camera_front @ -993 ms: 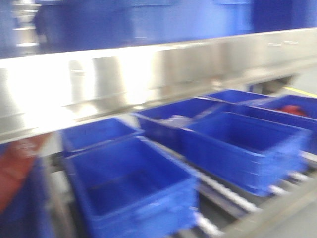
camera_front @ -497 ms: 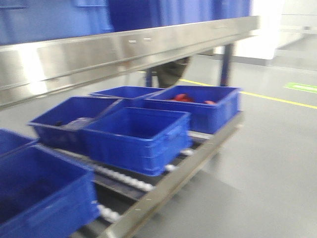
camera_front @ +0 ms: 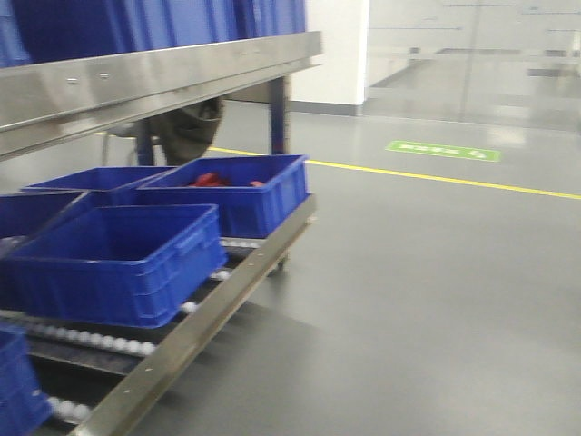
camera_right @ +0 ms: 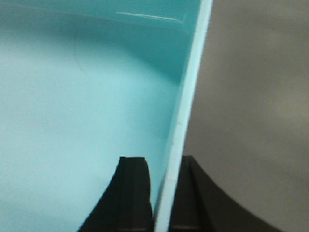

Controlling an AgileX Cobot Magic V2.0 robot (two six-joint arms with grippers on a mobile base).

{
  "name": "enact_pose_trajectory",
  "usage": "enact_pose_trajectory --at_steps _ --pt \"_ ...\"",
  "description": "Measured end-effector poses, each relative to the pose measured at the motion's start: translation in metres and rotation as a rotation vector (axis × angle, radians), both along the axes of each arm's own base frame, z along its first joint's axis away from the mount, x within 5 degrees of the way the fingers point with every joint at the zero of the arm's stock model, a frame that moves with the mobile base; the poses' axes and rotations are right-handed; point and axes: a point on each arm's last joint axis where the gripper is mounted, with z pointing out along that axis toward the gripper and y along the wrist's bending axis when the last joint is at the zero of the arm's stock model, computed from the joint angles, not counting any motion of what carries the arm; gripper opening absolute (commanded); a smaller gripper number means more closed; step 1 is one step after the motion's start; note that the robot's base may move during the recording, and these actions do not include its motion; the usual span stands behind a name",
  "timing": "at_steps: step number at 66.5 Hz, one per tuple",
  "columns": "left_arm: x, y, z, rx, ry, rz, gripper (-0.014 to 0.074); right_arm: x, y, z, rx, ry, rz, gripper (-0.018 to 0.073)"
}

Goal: Fetch blue bin and place on conveyor start
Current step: 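Hold the bin with both grippers while driving to the red conveyor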

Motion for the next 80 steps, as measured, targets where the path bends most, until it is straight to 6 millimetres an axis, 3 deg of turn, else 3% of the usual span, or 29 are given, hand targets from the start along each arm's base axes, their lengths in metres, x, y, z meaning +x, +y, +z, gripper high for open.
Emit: enact_pose_trajectory --at_steps 80 --pt "0.0003 0.0000 0.0000 0.000 -0.004 0.001 -0.0111 -0.0009 -0.0002 0.0003 0.001 0.002 -0.001 -0.0153"
